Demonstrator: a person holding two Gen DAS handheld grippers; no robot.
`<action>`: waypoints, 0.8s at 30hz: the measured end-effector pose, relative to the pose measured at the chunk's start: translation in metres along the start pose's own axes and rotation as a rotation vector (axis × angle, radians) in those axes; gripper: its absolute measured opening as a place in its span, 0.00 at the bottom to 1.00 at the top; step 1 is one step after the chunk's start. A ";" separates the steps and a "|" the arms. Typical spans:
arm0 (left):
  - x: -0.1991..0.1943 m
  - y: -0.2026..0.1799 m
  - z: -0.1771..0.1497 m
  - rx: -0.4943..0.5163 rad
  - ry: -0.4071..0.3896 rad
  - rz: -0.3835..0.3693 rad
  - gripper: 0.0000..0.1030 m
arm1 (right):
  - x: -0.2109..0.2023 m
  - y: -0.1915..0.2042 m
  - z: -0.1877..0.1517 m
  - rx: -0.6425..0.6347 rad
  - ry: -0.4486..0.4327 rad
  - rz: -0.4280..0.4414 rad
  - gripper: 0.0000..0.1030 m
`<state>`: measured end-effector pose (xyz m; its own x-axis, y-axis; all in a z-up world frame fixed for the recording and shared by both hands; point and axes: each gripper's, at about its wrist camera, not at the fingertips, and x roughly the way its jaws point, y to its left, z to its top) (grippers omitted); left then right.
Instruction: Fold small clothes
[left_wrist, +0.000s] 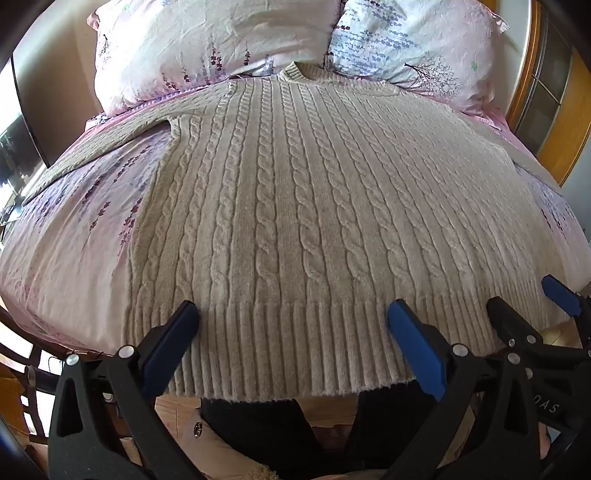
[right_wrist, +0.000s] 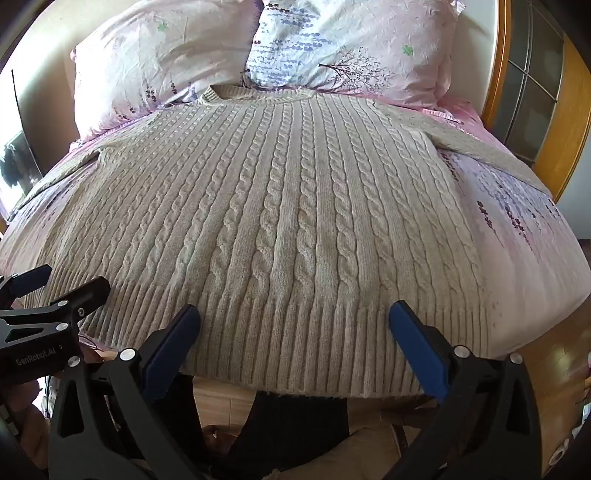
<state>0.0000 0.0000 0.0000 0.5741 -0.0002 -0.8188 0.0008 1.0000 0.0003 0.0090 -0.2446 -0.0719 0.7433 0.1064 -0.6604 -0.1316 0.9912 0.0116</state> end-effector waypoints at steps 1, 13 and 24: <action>0.000 0.000 0.000 0.000 0.001 -0.001 0.98 | 0.000 0.000 0.000 0.000 0.000 0.000 0.99; -0.001 0.000 -0.001 -0.001 -0.001 -0.002 0.98 | 0.000 0.000 0.000 0.001 0.000 0.000 0.99; 0.000 0.000 0.000 0.000 0.003 -0.001 0.98 | 0.000 0.000 0.000 0.001 0.002 0.000 0.99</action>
<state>0.0003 0.0000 -0.0001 0.5714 -0.0013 -0.8207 0.0010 1.0000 -0.0008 0.0090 -0.2446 -0.0720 0.7423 0.1065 -0.6616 -0.1314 0.9913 0.0121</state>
